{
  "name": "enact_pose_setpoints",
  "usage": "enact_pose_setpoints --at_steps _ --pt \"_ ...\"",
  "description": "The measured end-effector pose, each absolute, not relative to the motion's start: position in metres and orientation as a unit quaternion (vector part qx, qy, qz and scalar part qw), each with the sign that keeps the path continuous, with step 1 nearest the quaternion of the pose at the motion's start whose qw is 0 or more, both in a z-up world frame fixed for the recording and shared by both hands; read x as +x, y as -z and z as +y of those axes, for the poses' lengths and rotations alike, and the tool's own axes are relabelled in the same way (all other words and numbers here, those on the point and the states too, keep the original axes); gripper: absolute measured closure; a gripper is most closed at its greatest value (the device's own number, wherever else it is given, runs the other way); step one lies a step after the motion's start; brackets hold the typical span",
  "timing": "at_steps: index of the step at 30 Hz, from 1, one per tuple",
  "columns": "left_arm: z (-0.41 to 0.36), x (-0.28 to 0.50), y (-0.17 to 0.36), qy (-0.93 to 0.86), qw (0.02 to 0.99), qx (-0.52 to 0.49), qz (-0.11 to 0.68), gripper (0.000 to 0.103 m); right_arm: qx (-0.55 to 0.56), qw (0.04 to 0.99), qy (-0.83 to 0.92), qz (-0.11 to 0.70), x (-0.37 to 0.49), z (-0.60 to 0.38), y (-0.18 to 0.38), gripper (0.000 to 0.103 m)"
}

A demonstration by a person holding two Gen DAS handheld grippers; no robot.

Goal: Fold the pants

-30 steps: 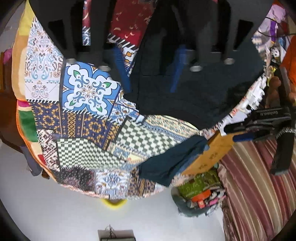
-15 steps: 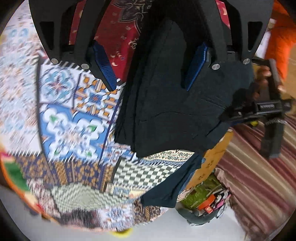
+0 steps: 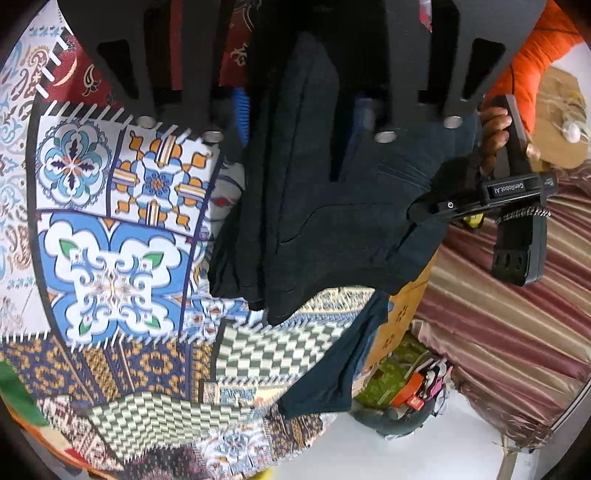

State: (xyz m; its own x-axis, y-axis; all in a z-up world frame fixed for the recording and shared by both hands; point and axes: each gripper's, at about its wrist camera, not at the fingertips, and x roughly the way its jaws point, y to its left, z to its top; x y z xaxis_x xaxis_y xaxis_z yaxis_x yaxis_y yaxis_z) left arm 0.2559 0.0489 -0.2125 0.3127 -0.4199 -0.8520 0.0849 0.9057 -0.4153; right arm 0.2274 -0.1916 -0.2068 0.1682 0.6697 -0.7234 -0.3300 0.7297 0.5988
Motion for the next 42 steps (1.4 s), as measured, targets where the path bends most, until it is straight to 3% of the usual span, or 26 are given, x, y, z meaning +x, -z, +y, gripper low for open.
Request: enact_pose_setpoints --at_steps 6,15,22,32,42 --pt "0.048 0.249 0.172 0.155 0.836 -0.110 0.514 0.074 0.118 0.779 -0.342 0.513 0.229 -0.176 0.177 0.084" --pt "0.082 0.264 0.097 0.124 0.899 -0.082 0.413 0.074 0.086 0.828 -0.363 0.419 0.257 -0.142 0.112 0.085" --pt "0.122 0.303 0.075 0.093 0.922 -0.081 0.368 0.074 0.075 0.846 -0.375 0.372 0.298 -0.100 0.080 0.085" --pt "0.188 0.380 0.110 0.051 0.918 -0.091 0.382 0.074 0.049 0.853 -0.374 0.361 0.361 -0.030 0.096 0.085" --pt "0.235 0.468 0.213 0.003 0.897 -0.112 0.427 0.074 0.046 0.839 -0.357 0.407 0.431 0.025 0.167 0.085"
